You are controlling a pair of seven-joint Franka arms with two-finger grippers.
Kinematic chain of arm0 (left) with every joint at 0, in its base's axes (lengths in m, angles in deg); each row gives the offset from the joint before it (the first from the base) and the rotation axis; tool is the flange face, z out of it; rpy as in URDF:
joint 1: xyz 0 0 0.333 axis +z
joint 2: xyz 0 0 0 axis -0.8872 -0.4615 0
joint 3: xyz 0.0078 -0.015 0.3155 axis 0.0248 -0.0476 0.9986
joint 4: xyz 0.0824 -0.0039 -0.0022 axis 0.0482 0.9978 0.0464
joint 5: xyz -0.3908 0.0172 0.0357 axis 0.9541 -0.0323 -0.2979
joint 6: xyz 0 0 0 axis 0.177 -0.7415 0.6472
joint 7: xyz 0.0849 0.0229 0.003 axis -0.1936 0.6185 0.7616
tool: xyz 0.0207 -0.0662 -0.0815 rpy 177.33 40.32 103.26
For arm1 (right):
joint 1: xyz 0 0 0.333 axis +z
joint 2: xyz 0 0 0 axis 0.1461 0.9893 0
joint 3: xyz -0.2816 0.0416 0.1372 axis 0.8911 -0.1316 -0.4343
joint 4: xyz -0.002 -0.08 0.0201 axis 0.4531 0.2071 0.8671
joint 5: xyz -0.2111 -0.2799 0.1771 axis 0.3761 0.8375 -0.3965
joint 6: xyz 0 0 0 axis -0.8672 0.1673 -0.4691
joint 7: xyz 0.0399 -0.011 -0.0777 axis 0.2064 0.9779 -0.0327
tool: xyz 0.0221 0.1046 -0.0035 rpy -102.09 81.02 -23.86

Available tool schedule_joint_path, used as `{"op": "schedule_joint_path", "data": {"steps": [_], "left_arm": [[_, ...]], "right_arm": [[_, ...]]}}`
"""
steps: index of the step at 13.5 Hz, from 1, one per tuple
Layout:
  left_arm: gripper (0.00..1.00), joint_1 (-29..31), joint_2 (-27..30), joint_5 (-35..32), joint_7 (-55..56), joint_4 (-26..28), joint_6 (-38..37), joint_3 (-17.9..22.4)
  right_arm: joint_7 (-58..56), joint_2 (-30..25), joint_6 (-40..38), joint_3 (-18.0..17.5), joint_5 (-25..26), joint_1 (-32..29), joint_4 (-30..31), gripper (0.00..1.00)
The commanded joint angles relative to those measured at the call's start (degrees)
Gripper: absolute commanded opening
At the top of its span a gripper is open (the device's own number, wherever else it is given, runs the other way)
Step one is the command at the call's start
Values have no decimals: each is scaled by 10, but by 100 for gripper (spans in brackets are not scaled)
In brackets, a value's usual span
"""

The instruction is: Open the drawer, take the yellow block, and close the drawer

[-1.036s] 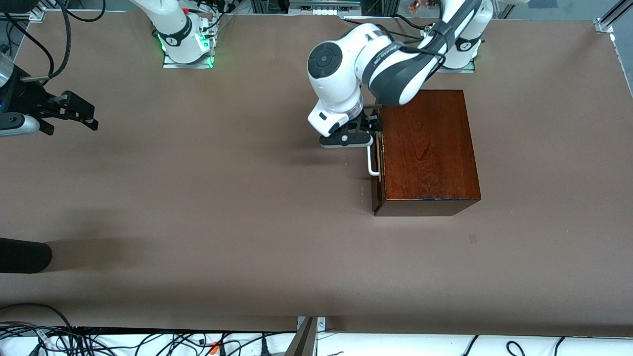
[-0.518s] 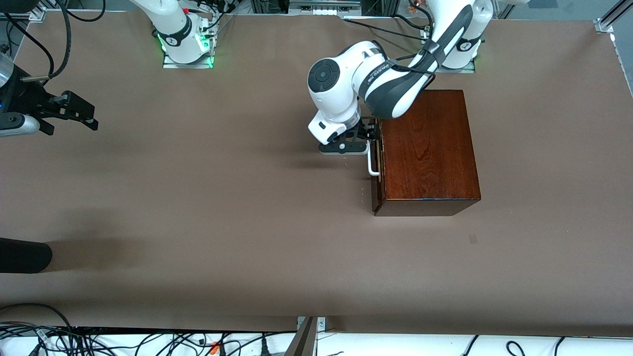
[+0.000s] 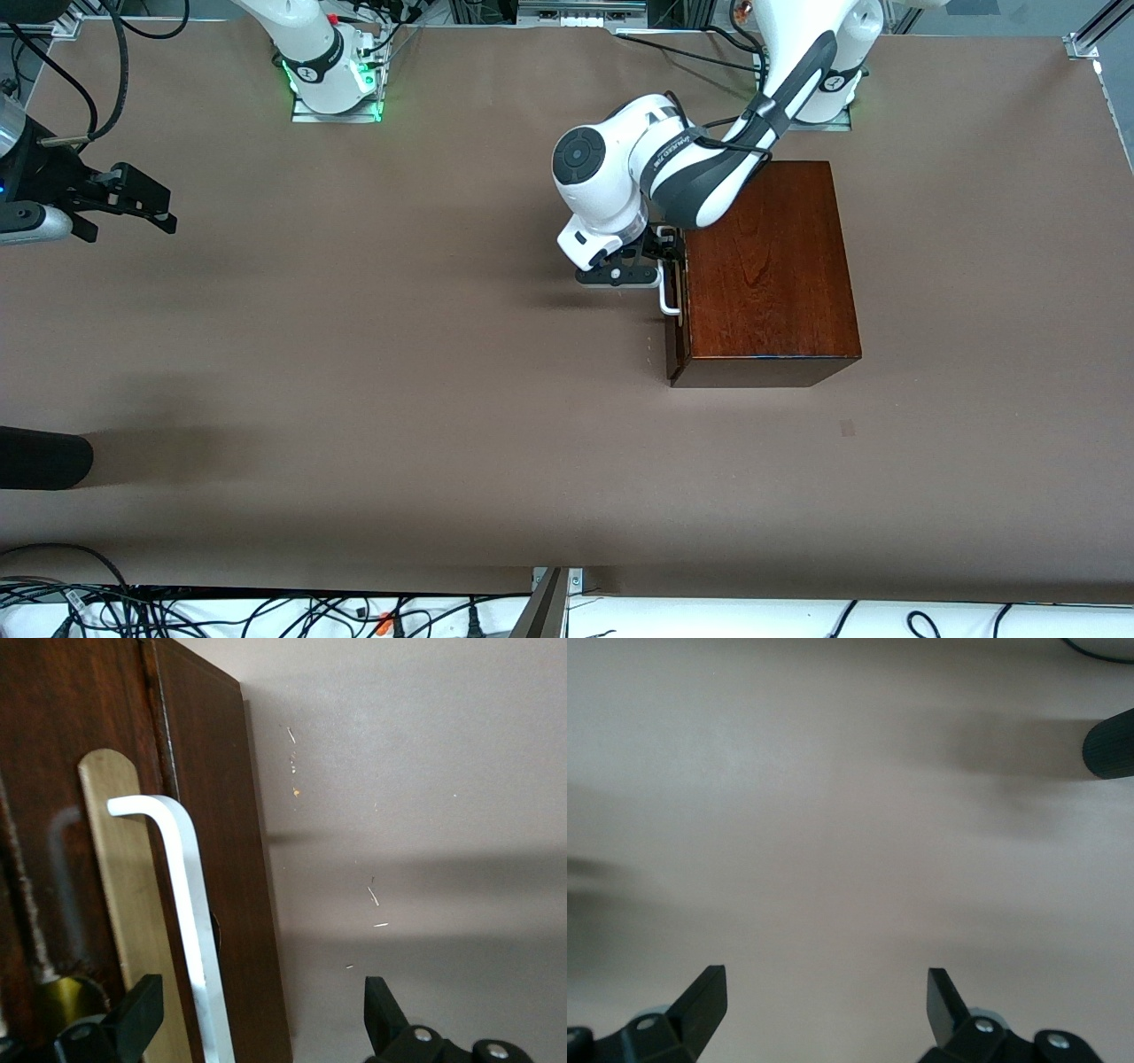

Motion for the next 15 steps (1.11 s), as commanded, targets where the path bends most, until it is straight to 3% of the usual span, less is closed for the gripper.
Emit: {"op": "schedule_joint_path", "data": {"steps": [1,4,15], "left_arm": [[100,-1,-6,-18,12,0,10,1],[100,-2,-16,-40,57,0,22,1],[100,-9,-31,-42,60,-8,41,-1]], "right_arm": [[5,-3,-5,-6,0,0,-2,100],[5,-3,-5,-6,0,0,-2,100],[5,-3,-5,-6,0,0,-2,100]]}}
